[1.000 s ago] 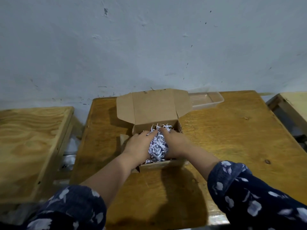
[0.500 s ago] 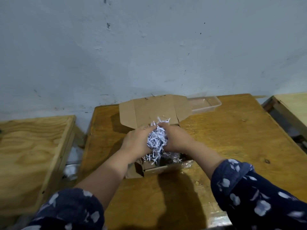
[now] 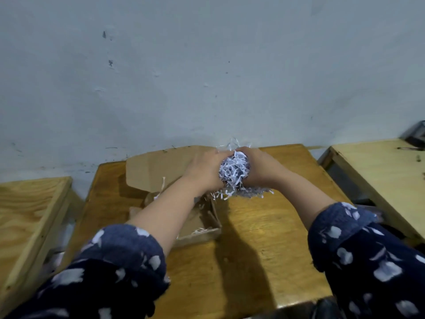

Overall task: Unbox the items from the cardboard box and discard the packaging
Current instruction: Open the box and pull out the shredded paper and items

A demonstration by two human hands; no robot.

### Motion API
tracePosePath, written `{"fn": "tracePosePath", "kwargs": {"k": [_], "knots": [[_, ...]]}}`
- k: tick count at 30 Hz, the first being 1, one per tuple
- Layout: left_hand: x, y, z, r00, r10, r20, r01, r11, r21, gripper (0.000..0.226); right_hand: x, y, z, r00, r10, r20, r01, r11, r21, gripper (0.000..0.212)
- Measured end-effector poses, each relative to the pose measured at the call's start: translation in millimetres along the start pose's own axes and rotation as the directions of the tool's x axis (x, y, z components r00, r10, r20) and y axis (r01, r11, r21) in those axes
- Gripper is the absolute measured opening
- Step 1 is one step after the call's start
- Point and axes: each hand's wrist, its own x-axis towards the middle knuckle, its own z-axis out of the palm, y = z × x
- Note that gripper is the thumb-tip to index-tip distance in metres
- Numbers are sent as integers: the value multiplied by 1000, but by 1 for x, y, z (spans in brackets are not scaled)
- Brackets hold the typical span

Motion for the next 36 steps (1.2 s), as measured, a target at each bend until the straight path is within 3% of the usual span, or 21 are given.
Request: {"fn": "tracePosePath", "kwargs": {"k": [10,14,19,25,28,33,36], "knots": [[10,84,122,955,-65,290,81,996,-42,82,-51,133,53,968,146,202,-173,977,121,81],[0,87,141,958,-116,263,122,993,-8,84,-56,154,69,967,126,219,-173,963,206,86],[5,89,120,979,-117,164,122,992,-21,70,-45,156,45,968,34,249,-92,970,224,59],[3,88,105,893,-156,422,203,977,-68,110,-47,152,26,927,19,375,-81,985,150,92],[-7,84,110,911,-172,376,213,975,-70,107,-54,158,24,933,38,359,-107,978,177,98],[-17,89,117,971,-153,183,189,962,-197,73,-63,165,20,929,40,368,-90,989,120,102],[-22,97,126,979,-158,130,186,950,-251,59,-68,166,15,918,58,392,-101,991,90,80]]}}
